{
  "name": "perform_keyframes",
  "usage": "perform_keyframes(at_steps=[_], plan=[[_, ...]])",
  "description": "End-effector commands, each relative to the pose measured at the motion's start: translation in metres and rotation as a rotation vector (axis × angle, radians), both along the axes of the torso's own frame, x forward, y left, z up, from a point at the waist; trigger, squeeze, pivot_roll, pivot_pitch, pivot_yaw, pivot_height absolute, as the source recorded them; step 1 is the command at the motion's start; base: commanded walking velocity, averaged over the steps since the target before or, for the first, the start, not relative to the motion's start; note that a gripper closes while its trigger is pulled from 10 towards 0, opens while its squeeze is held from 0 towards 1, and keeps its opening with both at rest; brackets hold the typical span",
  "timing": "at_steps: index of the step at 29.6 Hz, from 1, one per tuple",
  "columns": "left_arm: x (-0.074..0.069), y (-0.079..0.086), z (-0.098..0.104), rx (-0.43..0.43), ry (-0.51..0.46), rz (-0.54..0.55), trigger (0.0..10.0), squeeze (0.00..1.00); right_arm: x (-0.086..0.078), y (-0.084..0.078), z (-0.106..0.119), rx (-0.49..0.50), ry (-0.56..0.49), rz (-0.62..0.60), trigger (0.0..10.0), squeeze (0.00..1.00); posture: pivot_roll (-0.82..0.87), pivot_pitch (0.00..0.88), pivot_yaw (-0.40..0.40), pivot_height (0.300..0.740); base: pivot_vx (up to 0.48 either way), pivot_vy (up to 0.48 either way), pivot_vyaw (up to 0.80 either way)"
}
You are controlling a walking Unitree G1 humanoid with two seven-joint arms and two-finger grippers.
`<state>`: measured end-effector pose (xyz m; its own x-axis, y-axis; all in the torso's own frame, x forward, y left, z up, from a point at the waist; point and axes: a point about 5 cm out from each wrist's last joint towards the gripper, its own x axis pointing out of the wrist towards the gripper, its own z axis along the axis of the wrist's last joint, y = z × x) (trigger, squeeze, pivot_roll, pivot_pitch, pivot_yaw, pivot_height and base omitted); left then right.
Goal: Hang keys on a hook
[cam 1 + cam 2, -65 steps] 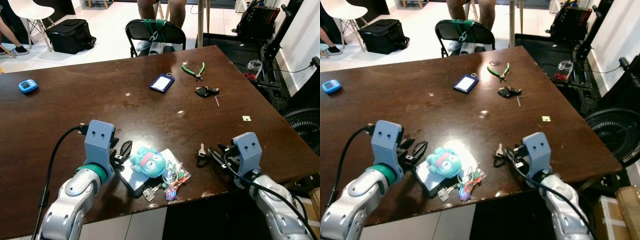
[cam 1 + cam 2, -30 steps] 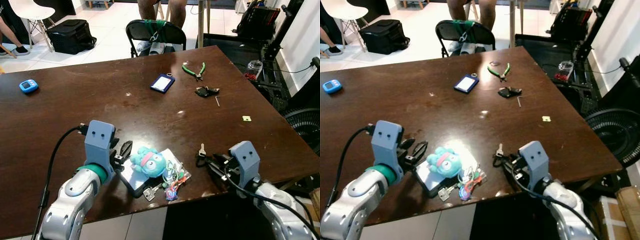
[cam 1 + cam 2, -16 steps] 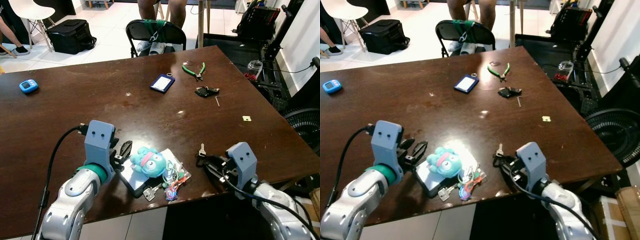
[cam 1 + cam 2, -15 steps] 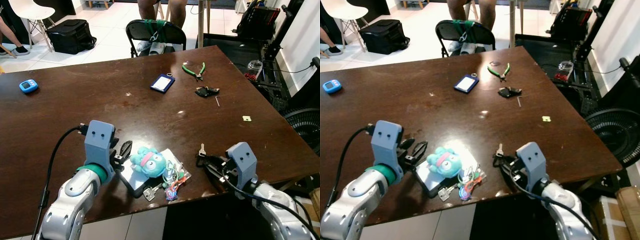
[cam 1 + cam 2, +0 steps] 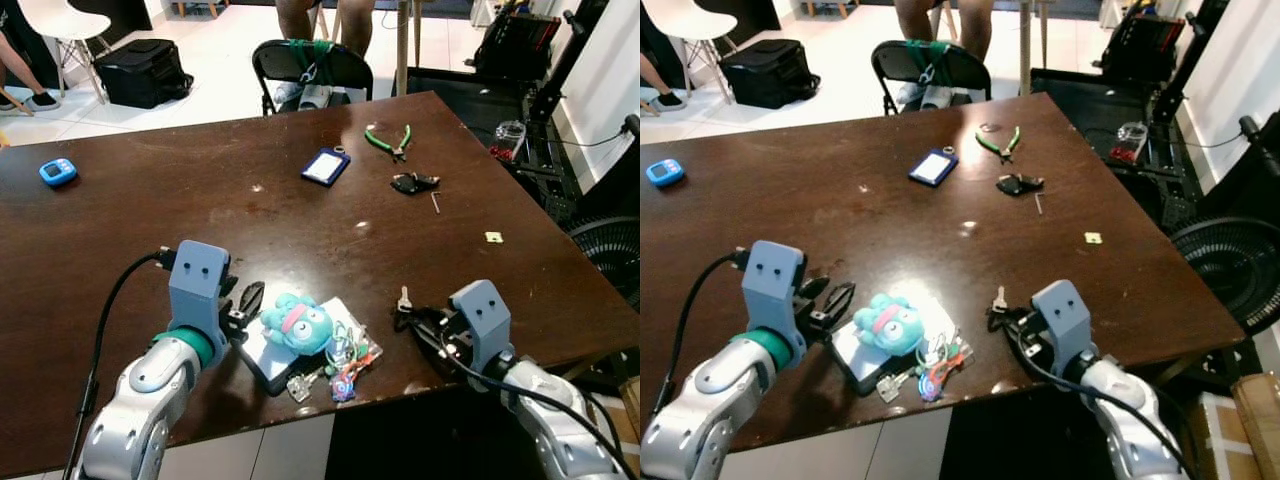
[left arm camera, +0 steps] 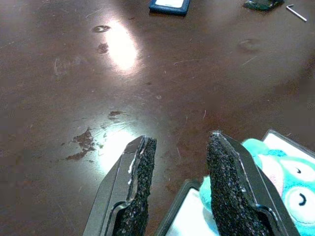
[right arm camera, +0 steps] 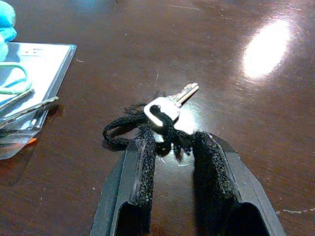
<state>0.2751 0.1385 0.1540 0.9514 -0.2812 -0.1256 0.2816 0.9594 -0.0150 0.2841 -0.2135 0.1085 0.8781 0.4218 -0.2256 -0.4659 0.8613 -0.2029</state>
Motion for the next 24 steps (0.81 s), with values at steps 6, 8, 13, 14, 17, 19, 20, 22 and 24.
perform_keyframes(at_steps=[6,8,13,14,17,19,20,22,24], plan=[[-0.0024,0.0041,-0.0041,0.010,0.024,0.014,10.0,0.00,-0.0007,0.0024,-0.0084,-0.009,0.026,-0.003,8.7,0.00,-0.10,0.078,0.145,0.740,0.000,0.000,0.00],[-0.0024,0.0041,-0.0038,0.011,0.024,0.015,10.0,0.00,0.0006,0.0028,-0.0102,-0.021,0.028,-0.015,0.0,0.00,-0.09,0.085,0.144,0.740,0.000,0.000,0.00],[-0.0024,0.0044,-0.0034,0.013,0.026,0.018,10.0,0.00,0.0029,0.0035,-0.0123,-0.036,0.026,-0.037,0.0,0.00,-0.09,0.087,0.145,0.740,0.000,0.000,0.00],[-0.0024,0.0044,-0.0034,0.013,0.026,0.018,10.0,0.00,0.0029,0.0035,-0.0123,-0.036,0.026,-0.037,0.0,0.00,-0.09,0.087,0.145,0.740,0.000,0.000,0.00],[-0.0023,0.0045,-0.0035,0.014,0.027,0.018,10.0,0.00,0.0033,0.0036,-0.0124,-0.035,0.024,-0.039,0.0,0.00,-0.09,0.087,0.145,0.740,0.000,0.000,0.00],[-0.0023,0.0045,-0.0036,0.014,0.028,0.019,10.0,0.00,0.0035,0.0035,-0.0125,-0.032,0.023,-0.041,0.0,0.00,-0.09,0.087,0.145,0.740,0.000,0.000,0.00],[-0.0023,0.0045,-0.0036,0.014,0.028,0.019,10.0,0.00,0.0035,0.0035,-0.0125,-0.032,0.023,-0.041,0.0,0.00,-0.09,0.087,0.145,0.740,0.000,0.000,0.00],[-0.0023,0.0046,-0.0037,0.015,0.028,0.018,10.0,0.00,0.0043,0.0028,-0.0108,-0.023,0.012,-0.054,0.0,0.00,-0.09,0.087,0.146,0.740,0.000,0.000,0.00],[-0.0022,0.0047,-0.0037,0.015,0.029,0.018,10.0,0.00,0.0057,0.0020,-0.0078,-0.005,-0.004,-0.070,0.0,0.00,-0.09,0.087,0.148,0.740,0.000,0.000,0.00]])
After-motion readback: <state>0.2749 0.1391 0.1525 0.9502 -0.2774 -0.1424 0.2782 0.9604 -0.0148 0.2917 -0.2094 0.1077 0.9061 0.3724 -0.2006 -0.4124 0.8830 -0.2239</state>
